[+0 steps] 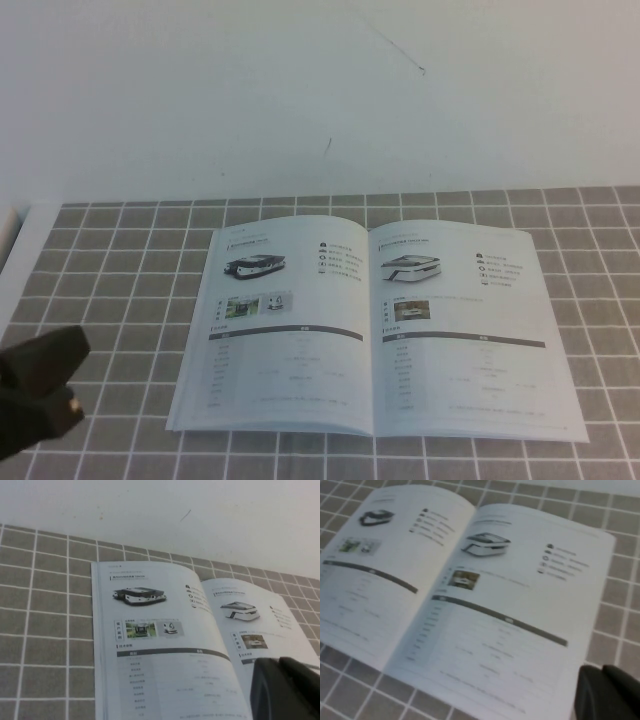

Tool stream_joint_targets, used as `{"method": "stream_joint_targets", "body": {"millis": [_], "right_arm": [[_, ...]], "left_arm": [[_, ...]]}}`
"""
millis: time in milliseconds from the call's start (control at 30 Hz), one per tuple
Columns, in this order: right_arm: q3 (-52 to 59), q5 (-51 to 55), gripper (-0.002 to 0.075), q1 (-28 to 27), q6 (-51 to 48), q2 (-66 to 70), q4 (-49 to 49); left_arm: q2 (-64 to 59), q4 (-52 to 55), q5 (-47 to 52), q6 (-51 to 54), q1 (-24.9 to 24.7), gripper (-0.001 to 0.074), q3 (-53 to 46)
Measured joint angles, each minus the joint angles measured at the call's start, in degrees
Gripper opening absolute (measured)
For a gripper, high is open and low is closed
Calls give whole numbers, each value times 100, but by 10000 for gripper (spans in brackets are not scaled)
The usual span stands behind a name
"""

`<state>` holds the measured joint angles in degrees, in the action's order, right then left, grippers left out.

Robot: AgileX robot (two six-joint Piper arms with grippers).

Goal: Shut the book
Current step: 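Close the open booklet and leave it lying on the table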

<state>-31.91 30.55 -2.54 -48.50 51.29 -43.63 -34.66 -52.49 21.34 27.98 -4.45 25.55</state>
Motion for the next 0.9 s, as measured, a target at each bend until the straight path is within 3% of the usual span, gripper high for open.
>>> {"method": "stream_joint_targets", "body": {"millis": [133, 333, 500, 633, 767, 900], "right_arm": [[-599, 70, -3, 24, -1700, 1499, -1700], [-1716, 109, -3, 694, -2397, 3747, -2340], [-2615, 47, -3, 1543, -2092, 5299, -1821], [-3303, 72, -3, 2053, -1007, 6273, -821], [-3801, 126, -3, 2304, -65, 6629, 87], [-3959, 196, -3, 2386, 176, 6685, 344]], "left_arm": [[-951, -1304, -326, 881, 0, -2, 0], [-2503, -2078, 72, 1812, 0, -2, 341], [-3705, -2230, 324, 2437, 0, -2, 870], [-4370, -2326, 324, 2689, 0, -2, 1305], [-4820, -2388, 324, 2835, 0, -2, 1560], [-5216, -2439, 324, 3004, 0, -2, 1713]]}}
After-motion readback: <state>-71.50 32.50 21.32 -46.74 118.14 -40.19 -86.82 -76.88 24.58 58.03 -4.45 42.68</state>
